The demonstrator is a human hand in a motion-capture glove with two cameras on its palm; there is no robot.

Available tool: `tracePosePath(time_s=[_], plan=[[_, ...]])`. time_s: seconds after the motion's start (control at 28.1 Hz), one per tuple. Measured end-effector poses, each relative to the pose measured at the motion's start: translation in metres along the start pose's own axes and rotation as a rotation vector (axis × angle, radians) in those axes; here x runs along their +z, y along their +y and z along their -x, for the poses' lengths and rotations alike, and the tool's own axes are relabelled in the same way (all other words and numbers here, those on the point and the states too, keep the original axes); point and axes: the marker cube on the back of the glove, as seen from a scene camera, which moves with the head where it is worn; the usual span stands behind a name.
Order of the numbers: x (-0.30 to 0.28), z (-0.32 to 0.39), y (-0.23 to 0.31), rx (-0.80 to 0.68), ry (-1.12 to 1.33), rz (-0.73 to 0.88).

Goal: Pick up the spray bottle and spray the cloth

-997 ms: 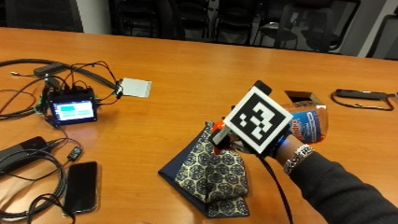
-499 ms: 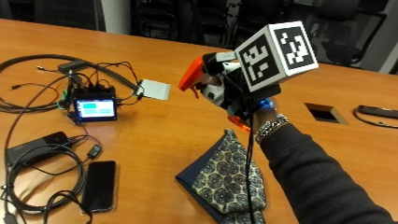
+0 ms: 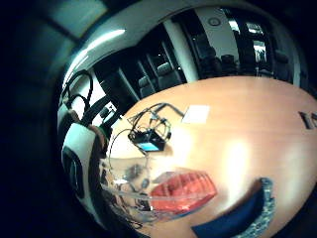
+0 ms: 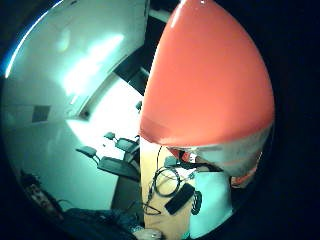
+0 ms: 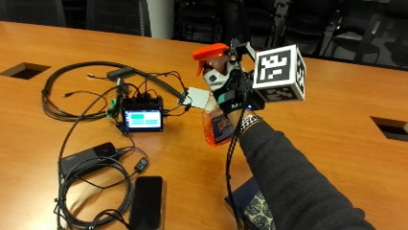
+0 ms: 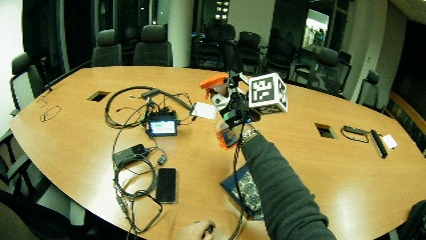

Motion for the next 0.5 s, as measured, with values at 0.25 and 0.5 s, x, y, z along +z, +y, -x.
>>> tracePosePath(time_s=[0.25, 0.5], plan=[[0.02, -0.079, 0.046, 0.186, -0.067, -0.022], [0.016, -0.097, 0.051, 0.185, -0.035, -0.057]])
